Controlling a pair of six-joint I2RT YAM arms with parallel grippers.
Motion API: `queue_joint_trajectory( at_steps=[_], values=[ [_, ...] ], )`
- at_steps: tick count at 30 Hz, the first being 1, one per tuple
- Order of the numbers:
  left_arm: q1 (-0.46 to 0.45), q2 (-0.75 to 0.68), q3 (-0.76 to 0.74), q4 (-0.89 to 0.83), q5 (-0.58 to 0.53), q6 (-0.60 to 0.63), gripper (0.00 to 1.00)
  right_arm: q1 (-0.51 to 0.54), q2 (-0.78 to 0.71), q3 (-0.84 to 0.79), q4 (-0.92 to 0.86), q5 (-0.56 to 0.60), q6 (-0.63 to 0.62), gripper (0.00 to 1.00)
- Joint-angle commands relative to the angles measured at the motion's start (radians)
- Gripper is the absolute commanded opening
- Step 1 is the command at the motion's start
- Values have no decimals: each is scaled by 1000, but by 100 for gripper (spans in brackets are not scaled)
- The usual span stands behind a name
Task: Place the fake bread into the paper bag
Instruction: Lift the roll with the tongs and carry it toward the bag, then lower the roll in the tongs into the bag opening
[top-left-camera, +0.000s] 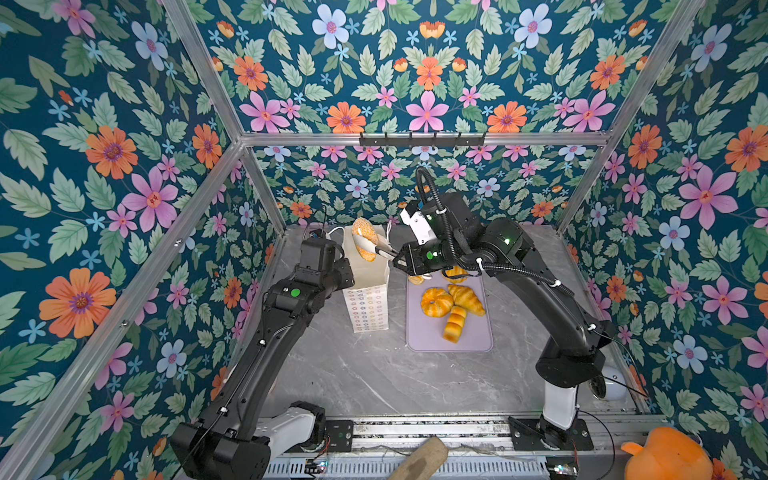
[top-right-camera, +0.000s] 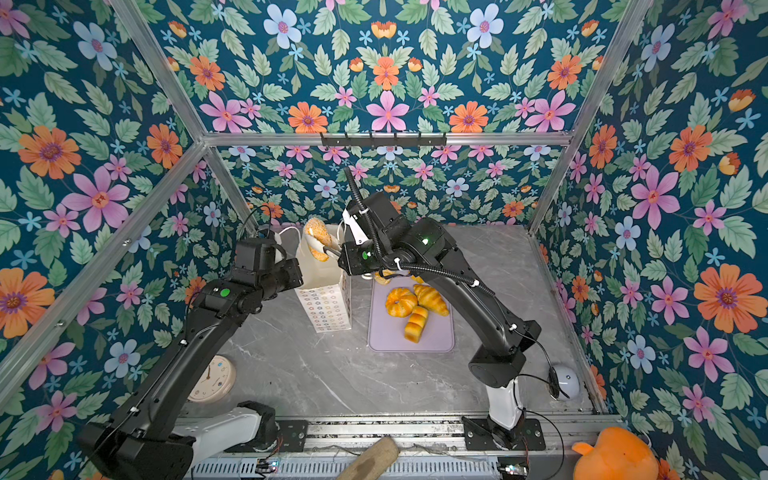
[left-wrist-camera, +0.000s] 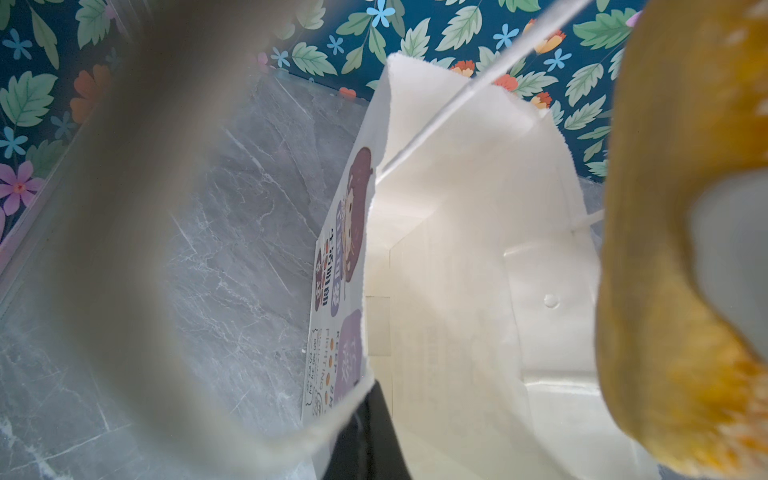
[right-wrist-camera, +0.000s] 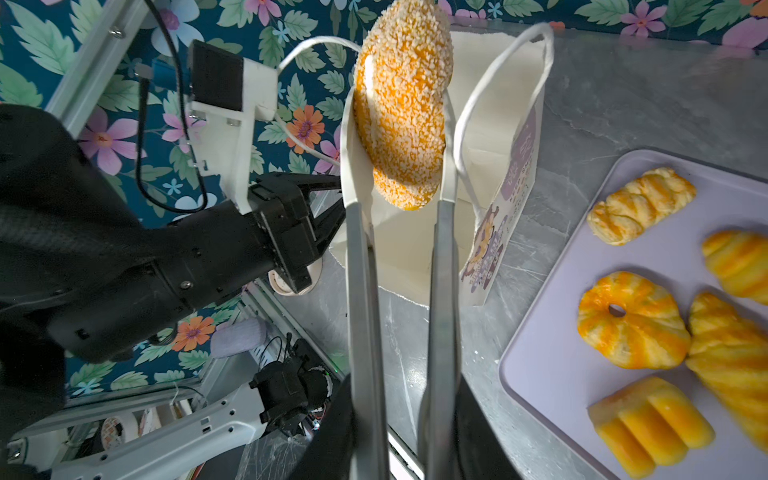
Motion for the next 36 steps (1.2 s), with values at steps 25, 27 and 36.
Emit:
queue_joint_trajectory(
  at_steps=[25, 27, 36],
  values=[
    [0, -9, -5, 49, 47, -14, 0, 55, 163, 155, -159, 146, 3, 29],
    [0, -13, -7, 50, 51, -13, 0, 55, 170, 158, -160, 138, 2, 30],
    [-1, -18, -16, 67, 83, 4, 0, 55, 198, 180, -170, 112, -3, 30]
  ],
)
